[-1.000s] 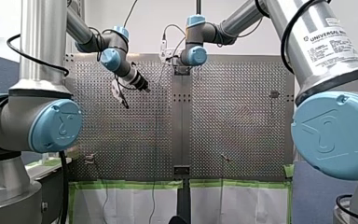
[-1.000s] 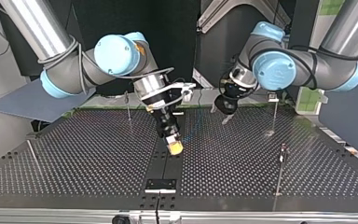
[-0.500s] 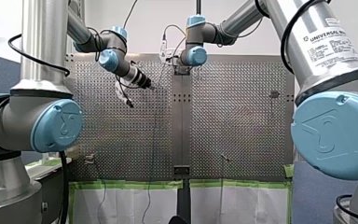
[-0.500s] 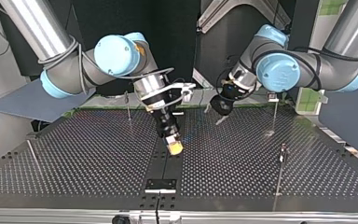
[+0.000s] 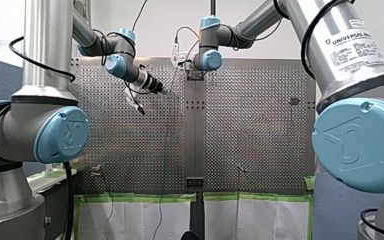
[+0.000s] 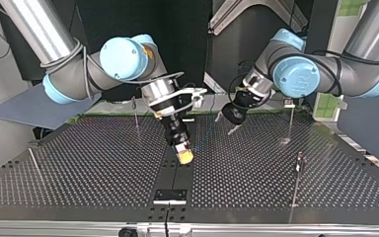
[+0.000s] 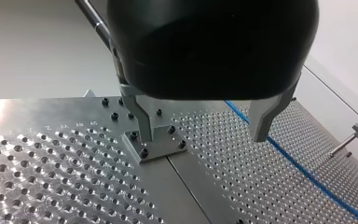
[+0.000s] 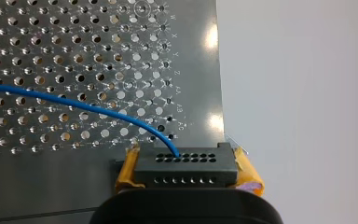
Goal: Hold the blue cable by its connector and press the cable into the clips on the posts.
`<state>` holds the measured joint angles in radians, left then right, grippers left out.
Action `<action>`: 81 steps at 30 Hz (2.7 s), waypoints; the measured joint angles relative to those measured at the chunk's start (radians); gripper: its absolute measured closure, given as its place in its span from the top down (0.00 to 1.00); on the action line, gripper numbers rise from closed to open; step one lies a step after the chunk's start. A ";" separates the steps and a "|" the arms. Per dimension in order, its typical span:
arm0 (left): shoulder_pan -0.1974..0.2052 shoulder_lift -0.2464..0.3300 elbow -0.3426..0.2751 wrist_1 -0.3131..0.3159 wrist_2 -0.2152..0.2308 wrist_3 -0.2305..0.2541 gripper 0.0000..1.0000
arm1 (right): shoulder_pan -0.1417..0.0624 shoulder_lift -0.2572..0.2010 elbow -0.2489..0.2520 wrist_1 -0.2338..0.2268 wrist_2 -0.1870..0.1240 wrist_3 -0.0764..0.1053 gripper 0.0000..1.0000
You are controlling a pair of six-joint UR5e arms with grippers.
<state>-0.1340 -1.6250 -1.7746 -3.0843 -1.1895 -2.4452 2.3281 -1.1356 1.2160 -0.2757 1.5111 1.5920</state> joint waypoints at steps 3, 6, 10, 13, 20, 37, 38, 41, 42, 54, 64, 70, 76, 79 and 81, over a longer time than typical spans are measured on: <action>0.000 0.000 -0.001 -0.001 0.000 -0.008 0.99 | 0.002 0.001 0.000 0.000 0.000 -0.001 0.00; -0.003 0.000 -0.002 0.000 0.001 -0.021 0.99 | 0.003 0.002 0.000 -0.001 0.000 -0.001 0.00; -0.006 0.001 -0.002 -0.002 0.002 -0.043 0.99 | 0.003 0.002 0.000 -0.001 0.000 -0.002 0.00; -0.007 0.002 -0.002 -0.006 -0.001 -0.061 0.99 | 0.001 0.002 0.000 -0.001 0.000 -0.003 0.00; -0.009 0.003 -0.002 -0.003 0.000 -0.119 0.99 | 0.000 0.003 0.000 -0.001 0.000 -0.004 0.00; -0.012 0.003 -0.003 0.108 0.066 -0.256 0.99 | 0.010 0.004 0.000 -0.004 -0.002 -0.002 0.00; -0.012 0.003 -0.003 0.118 0.064 -0.266 0.99 | 0.011 0.005 0.000 -0.004 -0.002 -0.001 0.00; -0.010 0.002 -0.005 0.144 0.063 -0.292 0.99 | 0.013 0.005 0.000 -0.004 -0.003 -0.001 0.00; -0.010 0.001 -0.006 0.151 0.063 -0.299 0.99 | 0.013 0.005 0.000 -0.004 -0.003 -0.001 0.00; -0.019 -0.003 -0.010 0.252 0.098 -0.401 0.99 | 0.016 0.005 0.000 -0.006 -0.002 -0.002 0.00; -0.031 -0.077 -0.010 0.343 0.098 -0.455 0.99 | 0.016 0.005 0.000 -0.007 -0.003 -0.002 0.00; -0.031 -0.090 -0.010 0.357 0.091 -0.444 0.99 | 0.018 0.006 0.000 -0.007 -0.003 -0.003 0.00; -0.029 -0.091 -0.010 0.346 0.078 -0.405 0.99 | 0.018 0.006 0.000 -0.008 -0.002 -0.004 0.00; -0.027 -0.091 -0.010 0.348 0.074 -0.385 0.99 | 0.018 0.006 0.000 -0.009 -0.002 -0.004 0.00; -0.026 -0.090 -0.009 0.349 0.073 -0.368 0.99 | 0.018 0.007 0.000 -0.009 -0.002 -0.004 0.00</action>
<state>-0.1605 -1.7146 -1.7833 -2.7352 -1.1162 -2.8131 2.3462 -1.1287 1.2163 -0.2848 1.5086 1.5879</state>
